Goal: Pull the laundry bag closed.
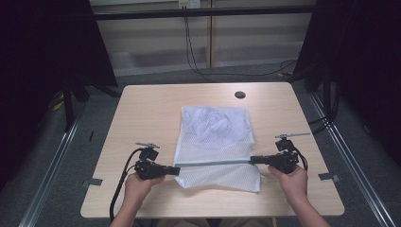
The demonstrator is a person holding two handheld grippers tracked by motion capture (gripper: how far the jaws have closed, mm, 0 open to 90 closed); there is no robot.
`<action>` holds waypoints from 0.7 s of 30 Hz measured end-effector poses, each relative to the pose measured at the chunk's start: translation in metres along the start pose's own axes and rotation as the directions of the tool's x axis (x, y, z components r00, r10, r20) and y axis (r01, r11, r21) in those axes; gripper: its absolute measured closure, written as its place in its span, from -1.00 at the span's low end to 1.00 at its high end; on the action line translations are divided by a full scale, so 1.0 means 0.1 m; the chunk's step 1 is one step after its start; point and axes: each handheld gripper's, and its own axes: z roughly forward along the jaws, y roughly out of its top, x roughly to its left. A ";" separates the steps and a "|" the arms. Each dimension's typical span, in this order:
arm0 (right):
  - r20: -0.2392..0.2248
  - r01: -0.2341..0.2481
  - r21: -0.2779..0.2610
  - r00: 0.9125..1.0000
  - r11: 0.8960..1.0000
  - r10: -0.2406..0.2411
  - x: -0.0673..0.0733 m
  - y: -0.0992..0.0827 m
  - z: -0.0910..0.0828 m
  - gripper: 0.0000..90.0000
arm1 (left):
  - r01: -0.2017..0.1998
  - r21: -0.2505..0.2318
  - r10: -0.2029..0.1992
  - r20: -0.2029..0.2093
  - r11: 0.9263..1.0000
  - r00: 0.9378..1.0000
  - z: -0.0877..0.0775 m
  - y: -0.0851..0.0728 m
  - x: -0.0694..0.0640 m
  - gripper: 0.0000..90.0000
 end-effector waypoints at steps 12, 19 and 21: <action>0.036 -0.001 -0.014 0.999 1.000 0.001 -0.06 -0.04 -0.13 0.94 | 0.008 0.003 -0.008 0.004 1.000 1.000 0.02 0.00 0.00 0.96; 0.042 -0.010 -0.027 0.999 1.000 0.012 -0.08 -0.05 -0.17 0.94 | -0.009 0.019 0.009 0.004 1.000 1.000 0.02 0.00 0.01 0.96; 0.052 -0.011 -0.029 0.999 1.000 0.013 -0.08 -0.05 -0.18 0.94 | -0.010 0.019 0.010 0.000 1.000 1.000 0.02 0.00 0.00 0.97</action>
